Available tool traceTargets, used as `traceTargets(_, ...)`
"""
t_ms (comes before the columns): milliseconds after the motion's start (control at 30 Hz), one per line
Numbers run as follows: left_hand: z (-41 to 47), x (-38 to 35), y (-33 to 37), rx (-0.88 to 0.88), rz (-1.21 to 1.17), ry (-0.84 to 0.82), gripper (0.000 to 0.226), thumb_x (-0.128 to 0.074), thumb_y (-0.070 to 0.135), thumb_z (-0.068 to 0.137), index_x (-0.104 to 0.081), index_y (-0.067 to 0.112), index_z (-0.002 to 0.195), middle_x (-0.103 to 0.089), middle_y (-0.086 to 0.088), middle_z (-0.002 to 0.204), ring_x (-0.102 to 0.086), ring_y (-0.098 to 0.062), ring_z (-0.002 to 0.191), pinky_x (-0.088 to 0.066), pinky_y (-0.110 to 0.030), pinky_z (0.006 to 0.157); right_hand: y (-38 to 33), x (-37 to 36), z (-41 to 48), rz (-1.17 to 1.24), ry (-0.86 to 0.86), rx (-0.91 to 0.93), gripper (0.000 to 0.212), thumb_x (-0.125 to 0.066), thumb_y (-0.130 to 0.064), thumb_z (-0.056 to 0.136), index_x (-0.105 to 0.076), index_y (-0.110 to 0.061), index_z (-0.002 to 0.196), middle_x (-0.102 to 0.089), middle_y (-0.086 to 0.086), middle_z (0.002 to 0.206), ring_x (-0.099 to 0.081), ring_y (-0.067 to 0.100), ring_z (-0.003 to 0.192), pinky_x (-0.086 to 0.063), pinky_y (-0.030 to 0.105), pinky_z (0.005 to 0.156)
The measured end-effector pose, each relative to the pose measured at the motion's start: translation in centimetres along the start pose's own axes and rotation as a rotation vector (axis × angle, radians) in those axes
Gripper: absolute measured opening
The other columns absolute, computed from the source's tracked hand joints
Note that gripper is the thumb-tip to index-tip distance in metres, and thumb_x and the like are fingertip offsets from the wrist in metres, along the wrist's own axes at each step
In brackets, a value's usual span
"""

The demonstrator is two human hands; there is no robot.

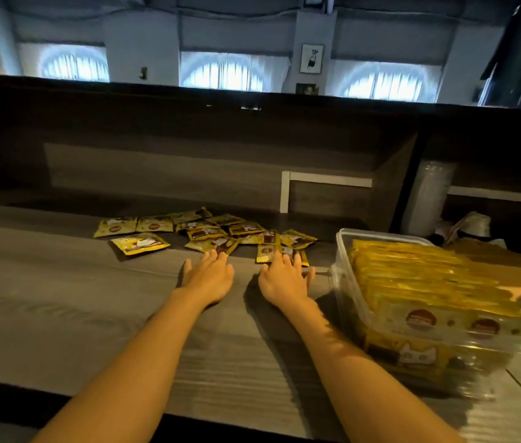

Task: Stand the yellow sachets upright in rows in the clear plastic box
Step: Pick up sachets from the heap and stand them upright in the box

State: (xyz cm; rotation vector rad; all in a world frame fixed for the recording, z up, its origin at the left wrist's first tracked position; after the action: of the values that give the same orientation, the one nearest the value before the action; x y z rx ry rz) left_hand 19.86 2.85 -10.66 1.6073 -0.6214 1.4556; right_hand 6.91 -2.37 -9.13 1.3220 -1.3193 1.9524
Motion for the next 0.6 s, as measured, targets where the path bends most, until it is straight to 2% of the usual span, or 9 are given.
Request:
traceTargets(133, -0.1, 1.5, 0.0, -0.031, -0.007, 0.094, 0.046, -0.029, 0.022, 0.098, -0.031, 0.011, 0.143, -0.038, -0.011, 0.146, -0.038, -0.029, 0.132, -0.031, -0.042, 0.106, -0.6, 0.4, -0.6, -0.154, 0.016, 0.039, 0.049, -0.039, -0.029, 0.096, -0.035, -0.006, 0.139, -0.033, 0.013, 0.149, -0.018, 0.03, 0.143, 0.001, 0.052, 0.116)
traceTargets(233, -0.8, 3.1, 0.1, -0.021, -0.009, 0.213, 0.033, -0.038, 0.018, 0.094, -0.061, 0.002, 0.111, -0.06, -0.019, 0.117, -0.055, -0.034, 0.107, -0.044, -0.037, 0.08, -2.0, 1.5, -2.2, -0.22, 0.059, 0.132, 0.039, -0.044, -0.025, 0.093, -0.051, -0.004, 0.125, -0.048, 0.015, 0.134, -0.041, 0.032, 0.129, -0.019, 0.047, 0.114)
traceTargets(300, -1.8, 3.7, 0.0, -0.003, 0.008, 0.25, 0.033, -0.041, 0.021, 0.094, -0.065, -0.001, 0.092, -0.064, -0.022, 0.101, -0.058, -0.035, 0.093, -0.04, -0.035, 0.068, -2.7, 2.2, -3.1, -0.152, 0.084, 0.194, 0.031, -0.045, -0.02, 0.092, -0.06, 0.0, 0.111, -0.056, 0.018, 0.121, -0.052, 0.033, 0.113, -0.039, 0.04, 0.096)
traceTargets(333, -2.2, 3.9, 0.0, -0.005, 0.028, 0.261, 0.035, -0.041, 0.025, 0.094, -0.065, -0.001, 0.088, -0.064, -0.022, 0.098, -0.059, -0.035, 0.091, -0.038, -0.034, 0.066, -2.8, 2.5, -3.4, -0.099, 0.096, 0.195, 0.029, -0.045, -0.018, 0.092, -0.062, 0.001, 0.106, -0.059, 0.019, 0.115, -0.055, 0.033, 0.107, -0.043, 0.037, 0.086)
traceTargets(400, -3.0, 4.5, -0.3, 0.01, 0.05, 0.296, 0.038, -0.042, 0.031, 0.095, -0.065, 0.002, 0.088, -0.064, -0.02, 0.098, -0.058, -0.033, 0.092, -0.038, -0.034, 0.067, -2.6, 2.8, -3.6, -0.032, 0.128, 0.184, 0.028, -0.046, -0.018, 0.092, -0.062, -0.001, 0.109, -0.057, 0.018, 0.116, -0.054, 0.033, 0.107, -0.043, 0.036, 0.082)
traceTargets(467, -3.4, 5.0, -0.9, 0.041, 0.024, 0.342, 0.037, -0.044, 0.035, 0.095, -0.064, 0.004, 0.097, -0.063, -0.018, 0.106, -0.057, -0.032, 0.099, -0.041, -0.036, 0.072, -2.4, 2.4, -3.4, -0.064, 0.129, 0.185, 0.035, -0.045, -0.022, 0.095, -0.053, -0.006, 0.124, -0.045, 0.017, 0.132, -0.042, 0.032, 0.124, -0.039, 0.04, 0.098)
traceTargets(533, -3.3, 4.7, -1.6, 0.067, 0.003, 0.321, 0.045, -0.044, 0.044, 0.093, -0.056, 0.009, 0.12, -0.055, -0.014, 0.124, -0.049, -0.031, 0.116, -0.042, -0.039, 0.088, -1.8, 1.1, -2.9, -0.142, 0.042, 0.16, 0.046, -0.038, -0.028, 0.098, -0.036, -0.01, 0.14, -0.028, 0.015, 0.15, -0.019, 0.033, 0.142, -0.02, 0.046, 0.114)
traceTargets(567, -3.1, 4.0, -2.1, 0.091, 0.0, 0.256, 0.056, -0.042, 0.05, 0.092, -0.046, 0.012, 0.132, -0.048, -0.014, 0.134, -0.043, -0.031, 0.124, -0.039, -0.041, 0.096, -1.4, 0.6, -2.7, -0.166, -0.012, 0.135, 0.048, -0.035, -0.03, 0.099, -0.032, -0.011, 0.143, -0.026, 0.016, 0.152, -0.015, 0.032, 0.144, -0.012, 0.049, 0.116)
traceTargets(600, -2.9, 3.1, -2.5, 0.124, -0.002, 0.177, 0.066, -0.039, 0.057, 0.09, -0.036, 0.014, 0.14, -0.041, -0.014, 0.142, -0.038, -0.032, 0.13, -0.034, -0.043, 0.103, -1.2, 0.4, -2.5, -0.184, -0.047, 0.114, 0.046, -0.035, -0.03, 0.098, -0.035, -0.01, 0.141, -0.032, 0.017, 0.149, -0.021, 0.033, 0.142, -0.011, 0.05, 0.116)
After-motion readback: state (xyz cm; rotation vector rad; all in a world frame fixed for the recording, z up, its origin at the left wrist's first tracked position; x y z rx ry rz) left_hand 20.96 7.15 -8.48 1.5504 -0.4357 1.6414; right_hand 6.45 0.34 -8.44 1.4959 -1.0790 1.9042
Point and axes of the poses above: each hand's wrist, its own z-axis towards the middle knuckle, its own x-axis out of the back of the hand, y = z × x, the point moved 9 cm from there along z, towards the middle knuckle
